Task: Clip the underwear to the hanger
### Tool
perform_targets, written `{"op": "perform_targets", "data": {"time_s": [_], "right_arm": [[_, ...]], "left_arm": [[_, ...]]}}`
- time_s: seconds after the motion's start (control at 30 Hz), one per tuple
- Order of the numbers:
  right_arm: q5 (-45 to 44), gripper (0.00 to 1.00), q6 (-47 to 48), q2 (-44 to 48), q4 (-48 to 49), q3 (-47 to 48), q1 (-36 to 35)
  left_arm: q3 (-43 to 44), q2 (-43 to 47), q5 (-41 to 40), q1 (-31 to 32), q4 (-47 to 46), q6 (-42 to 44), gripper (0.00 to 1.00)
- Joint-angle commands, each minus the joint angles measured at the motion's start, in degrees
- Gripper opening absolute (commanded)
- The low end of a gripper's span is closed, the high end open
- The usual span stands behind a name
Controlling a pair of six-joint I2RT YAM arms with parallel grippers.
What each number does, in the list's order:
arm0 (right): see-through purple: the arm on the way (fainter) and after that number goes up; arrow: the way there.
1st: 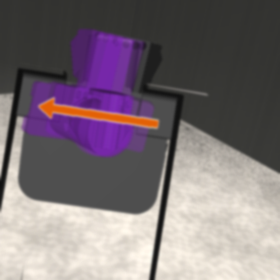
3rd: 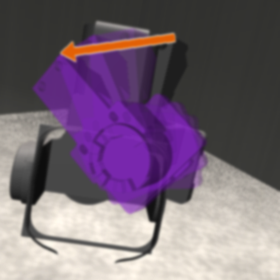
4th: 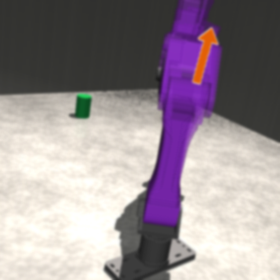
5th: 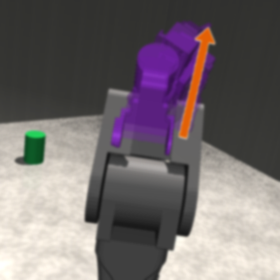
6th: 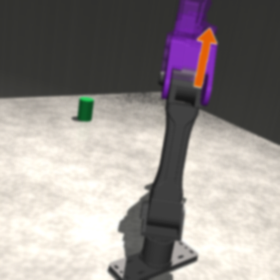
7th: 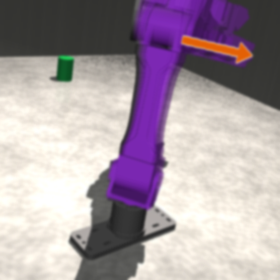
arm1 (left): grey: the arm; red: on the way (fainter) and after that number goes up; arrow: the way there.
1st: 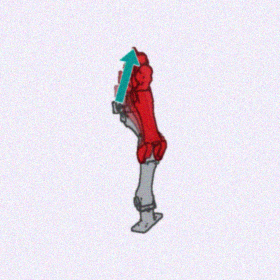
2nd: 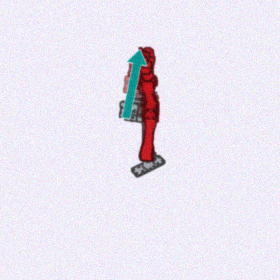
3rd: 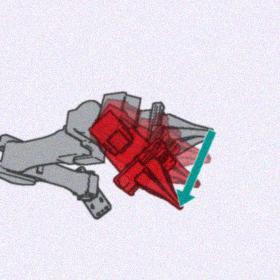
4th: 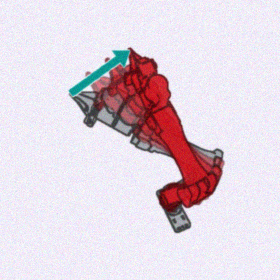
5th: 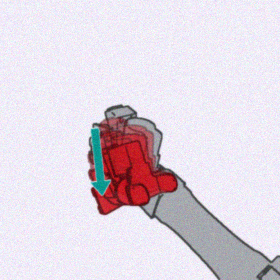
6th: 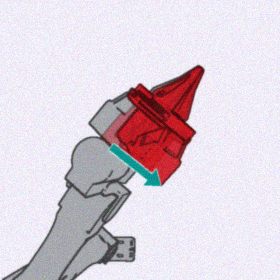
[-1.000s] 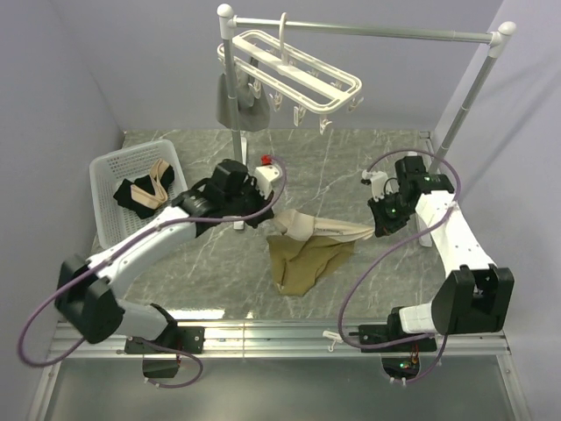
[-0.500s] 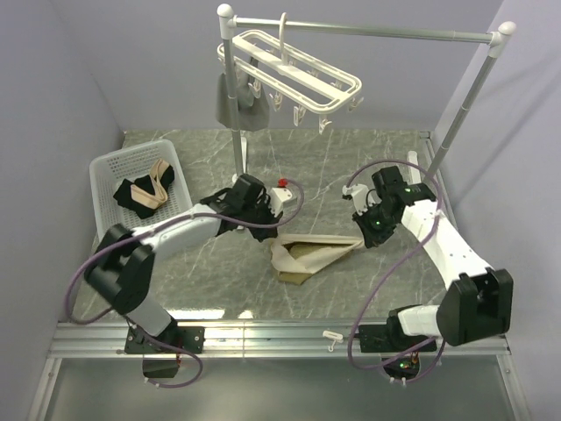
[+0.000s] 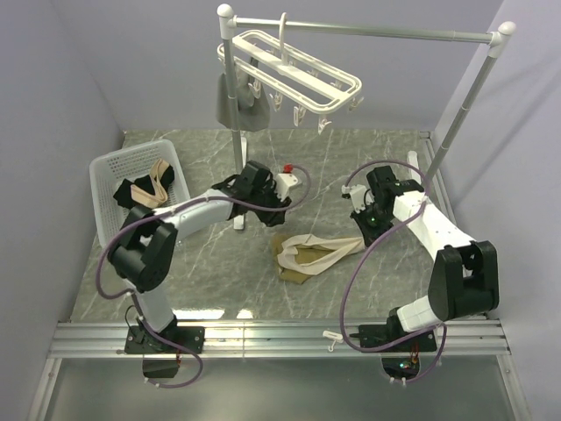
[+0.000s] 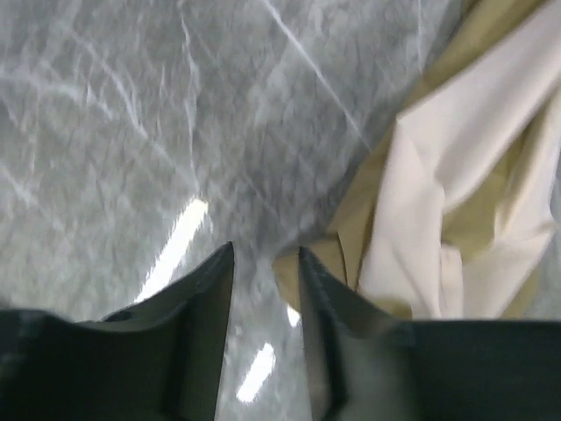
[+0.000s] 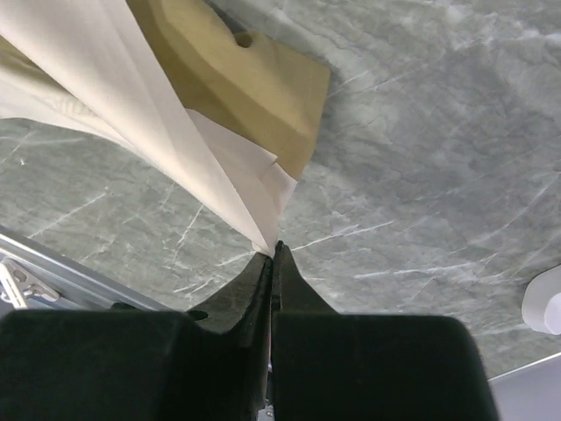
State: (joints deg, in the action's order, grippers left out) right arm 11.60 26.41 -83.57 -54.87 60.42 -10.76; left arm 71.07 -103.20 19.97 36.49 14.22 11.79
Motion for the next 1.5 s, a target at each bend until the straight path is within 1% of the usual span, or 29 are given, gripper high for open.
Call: {"op": "perform_targets", "data": {"time_s": [0.0,0.03,0.07,0.1,0.17,0.2,0.33,0.37,0.47,0.5,0.6,0.67,0.7,0.73,0.8,0.83,0.87,0.97,1.03,1.13,1.2,1.27,1.37,1.47], "right_arm": [[-0.5,0.00,-0.3,0.3,1.7,1.2,0.5],[-0.1,0.00,-0.2,0.3,1.7,1.2,0.5],[0.0,0.00,-0.3,0.1,1.6,1.2,0.7],[0.2,0.00,-0.4,-0.2,1.6,1.3,0.6],[0.6,0.00,-0.5,-0.5,1.4,1.5,0.6],[0.5,0.00,-0.5,-0.7,1.5,1.5,0.5],[1.1,0.00,-0.7,-1.3,1.3,1.6,0.5],[1.1,0.00,-0.7,-1.4,1.1,1.7,0.5],[1.4,0.00,-1.0,-1.4,0.6,2.1,0.6],[1.3,0.00,-1.0,-1.3,0.6,2.2,0.5],[1.3,0.00,-1.0,-1.1,0.2,2.2,0.7],[1.1,0.00,-0.9,-0.5,-0.1,2.1,0.6],[1.1,0.00,-0.8,-0.4,-0.1,2.1,0.6],[0.7,0.00,-0.7,0.2,-0.2,1.9,0.7],[0.6,0.00,-0.3,0.7,-0.4,1.5,1.0],[0.4,0.00,-0.2,1.4,-0.7,1.5,1.3],[0.4,0.00,0.0,1.7,-0.9,1.6,1.4],[0.0,0.00,0.5,3.4,-1.9,2.6,1.9],[-0.2,0.00,0.9,4.9,-2.7,3.6,2.2],[-0.1,0.00,1.3,6.7,-3.7,7.1,2.3],[0.6,0.00,1.4,7.7,-4.5,10.4,2.2],[1.5,0.00,1.8,8.3,-6.3,13.3,2.2],[4.0,0.00,3.3,10.6,-10.0,15.3,2.2],[7.0,0.00,6.2,15.3,-14.5,15.5,1.4]], "left_arm": [[-3.5,8.4,5.2,-1.3,3.3,2.8,0.43],[-4.3,9.6,7.0,-1.5,4.1,3.1,0.51],[-5.4,10.6,8.0,-1.4,5.4,3.1,0.52],[-5.8,11.3,8.9,-1.3,7.0,2.6,0.60],[-6.8,12.9,10.8,-1.3,8.1,1.4,0.62],[-7.9,13.6,11.3,-1.1,8.3,0.8,0.73],[-9.5,13.4,9.3,1.6,6.7,1.1,0.75],[-9.6,13.1,7.5,2.4,6.0,1.0,0.75],[-8.4,10.9,5.2,5.2,4.5,0.8,0.74],[-8.0,9.3,2.8,6.9,4.2,0.8,0.74],[-5.9,5.7,-2.3,9.3,3.8,0.9,0.72],[-4.6,4.2,-3.7,9.7,4.2,1.1,0.62],[-4.2,3.3,-4.9,9.6,4.3,1.1,0.54],[-3.9,3.4,-5.7,9.6,4.4,1.2,0.34],[-4.4,4.7,-8.0,9.3,4.4,1.9,0.18],[-5.0,5.6,-8.2,9.0,4.5,2.2,0.04],[-5.1,6.7,-7.8,8.3,4.9,2.4,0.00],[-5.0,11.5,-5.5,4.9,7.4,2.0,0.00],[-3.8,15.4,-1.5,1.4,10.3,1.7,0.00],[-2.4,20.8,1.5,-1.9,12.8,1.3,0.00],[-1.9,24.5,2.9,-3.0,13.1,0.3,0.00],[-1.5,26.3,4.1,-3.3,14.3,-0.4,0.00],[-0.6,30.4,6.0,-3.6,18.0,-1.2,0.00],[-1.6,34.2,8.2,-3.5,21.2,-2.0,0.00]]}}
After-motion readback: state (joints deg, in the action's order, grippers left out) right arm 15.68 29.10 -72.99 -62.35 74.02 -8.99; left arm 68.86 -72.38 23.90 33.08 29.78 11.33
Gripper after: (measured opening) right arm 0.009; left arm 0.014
